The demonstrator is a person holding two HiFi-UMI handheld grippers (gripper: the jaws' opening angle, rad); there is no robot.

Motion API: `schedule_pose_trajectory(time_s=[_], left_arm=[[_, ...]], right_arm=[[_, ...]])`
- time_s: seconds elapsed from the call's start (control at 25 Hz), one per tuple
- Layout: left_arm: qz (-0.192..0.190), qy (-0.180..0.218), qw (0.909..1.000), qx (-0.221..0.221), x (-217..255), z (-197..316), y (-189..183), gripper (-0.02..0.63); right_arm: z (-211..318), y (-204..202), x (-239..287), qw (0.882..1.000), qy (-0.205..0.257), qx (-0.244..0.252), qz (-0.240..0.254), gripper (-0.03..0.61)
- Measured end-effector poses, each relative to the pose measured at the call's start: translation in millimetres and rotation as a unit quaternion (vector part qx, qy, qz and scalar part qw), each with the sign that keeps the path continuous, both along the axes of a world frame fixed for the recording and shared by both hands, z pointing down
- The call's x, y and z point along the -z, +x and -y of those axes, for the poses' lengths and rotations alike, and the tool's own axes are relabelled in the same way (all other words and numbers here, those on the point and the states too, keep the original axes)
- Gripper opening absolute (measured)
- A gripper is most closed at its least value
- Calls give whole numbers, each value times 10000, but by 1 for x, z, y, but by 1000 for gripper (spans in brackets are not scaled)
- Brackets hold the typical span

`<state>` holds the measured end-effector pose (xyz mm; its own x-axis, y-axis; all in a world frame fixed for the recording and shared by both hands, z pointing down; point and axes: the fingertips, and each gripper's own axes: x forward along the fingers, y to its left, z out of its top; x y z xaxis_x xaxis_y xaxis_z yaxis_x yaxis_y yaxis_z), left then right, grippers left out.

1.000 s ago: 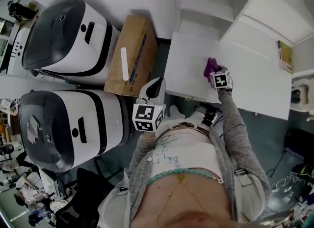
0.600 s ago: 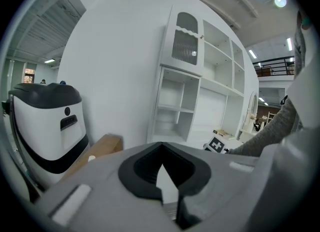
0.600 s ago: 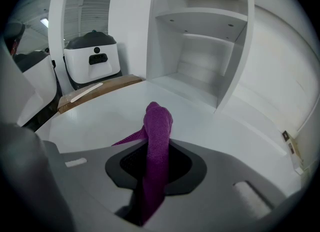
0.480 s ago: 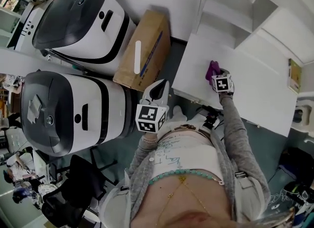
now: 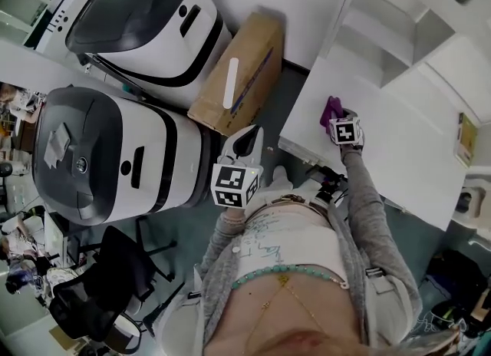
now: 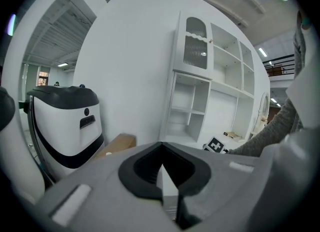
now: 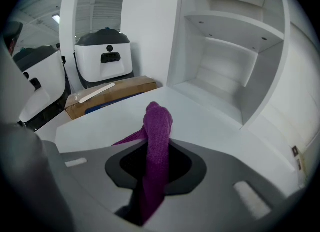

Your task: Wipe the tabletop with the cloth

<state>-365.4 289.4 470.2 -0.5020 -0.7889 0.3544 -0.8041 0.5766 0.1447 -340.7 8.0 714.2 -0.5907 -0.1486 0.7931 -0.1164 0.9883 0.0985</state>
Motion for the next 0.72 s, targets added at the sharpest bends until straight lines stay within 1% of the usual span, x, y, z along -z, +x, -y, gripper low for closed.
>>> schedule_pose_trajectory(time_s=[0.2,0.72], left_arm=[[-10,4,9998,202,0,-17,-1,0],[-46,-10,9969,786,0,-59,-2,0]], right_arm=[[-17,-14,-3,9999,-15,166,-16,86],[-67,-51,3,9966,53,817,33,86]])
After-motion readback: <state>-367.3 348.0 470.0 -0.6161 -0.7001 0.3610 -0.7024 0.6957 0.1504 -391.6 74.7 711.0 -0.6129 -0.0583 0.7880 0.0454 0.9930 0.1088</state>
